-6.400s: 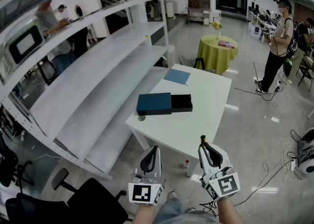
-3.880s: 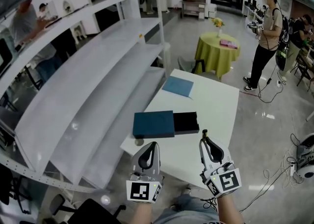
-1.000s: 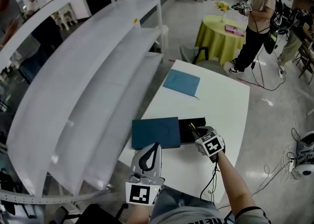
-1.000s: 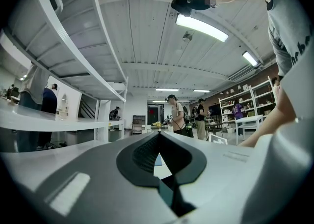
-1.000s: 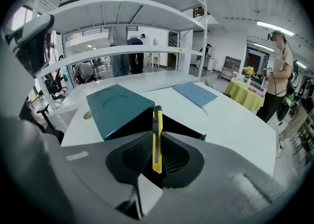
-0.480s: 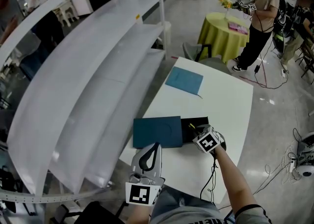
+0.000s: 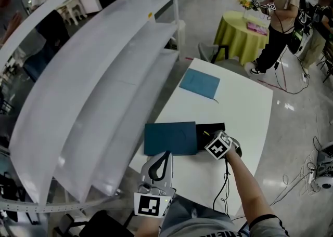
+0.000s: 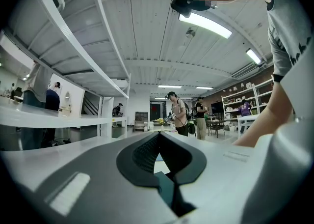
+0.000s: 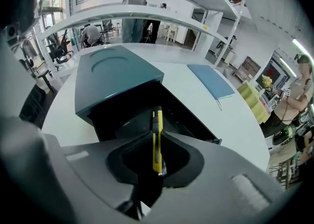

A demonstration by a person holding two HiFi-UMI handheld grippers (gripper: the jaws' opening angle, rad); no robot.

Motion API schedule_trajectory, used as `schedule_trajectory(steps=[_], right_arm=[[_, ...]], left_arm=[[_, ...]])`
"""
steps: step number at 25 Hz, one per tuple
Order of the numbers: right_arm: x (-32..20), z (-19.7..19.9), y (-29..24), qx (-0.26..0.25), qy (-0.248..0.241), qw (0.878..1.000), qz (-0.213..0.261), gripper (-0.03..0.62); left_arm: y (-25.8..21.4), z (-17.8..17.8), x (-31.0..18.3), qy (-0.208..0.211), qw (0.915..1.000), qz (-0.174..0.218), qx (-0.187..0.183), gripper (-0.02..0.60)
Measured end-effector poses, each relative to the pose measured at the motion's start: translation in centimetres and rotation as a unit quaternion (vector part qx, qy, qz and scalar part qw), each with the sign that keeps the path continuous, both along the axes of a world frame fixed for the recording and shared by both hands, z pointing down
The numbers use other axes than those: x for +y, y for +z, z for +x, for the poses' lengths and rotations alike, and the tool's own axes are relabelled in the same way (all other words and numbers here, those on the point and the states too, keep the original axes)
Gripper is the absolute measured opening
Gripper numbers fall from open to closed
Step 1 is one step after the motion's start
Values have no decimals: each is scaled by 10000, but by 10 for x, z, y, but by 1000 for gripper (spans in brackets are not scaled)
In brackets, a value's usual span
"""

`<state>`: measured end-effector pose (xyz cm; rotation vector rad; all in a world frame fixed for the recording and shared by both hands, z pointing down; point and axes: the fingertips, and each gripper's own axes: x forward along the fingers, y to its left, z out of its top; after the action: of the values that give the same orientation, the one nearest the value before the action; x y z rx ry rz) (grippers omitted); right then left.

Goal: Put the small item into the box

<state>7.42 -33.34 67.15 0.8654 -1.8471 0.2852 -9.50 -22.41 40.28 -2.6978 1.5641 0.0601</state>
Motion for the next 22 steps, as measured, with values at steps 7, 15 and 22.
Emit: schedule_trajectory(steps=[7, 15, 22], right_arm=[[-3, 1, 9, 328, -101, 9993, -171, 55], [1, 1, 15, 568, -178, 9978, -305, 58], [0, -2, 11, 416, -123, 9986, -305, 89]], left_arm=[[1, -7, -4, -61, 10000, -28, 5, 18], [0, -8, -4, -67, 10000, -13, 7, 18], [-1, -10, -4, -70, 10000, -25, -15, 18]])
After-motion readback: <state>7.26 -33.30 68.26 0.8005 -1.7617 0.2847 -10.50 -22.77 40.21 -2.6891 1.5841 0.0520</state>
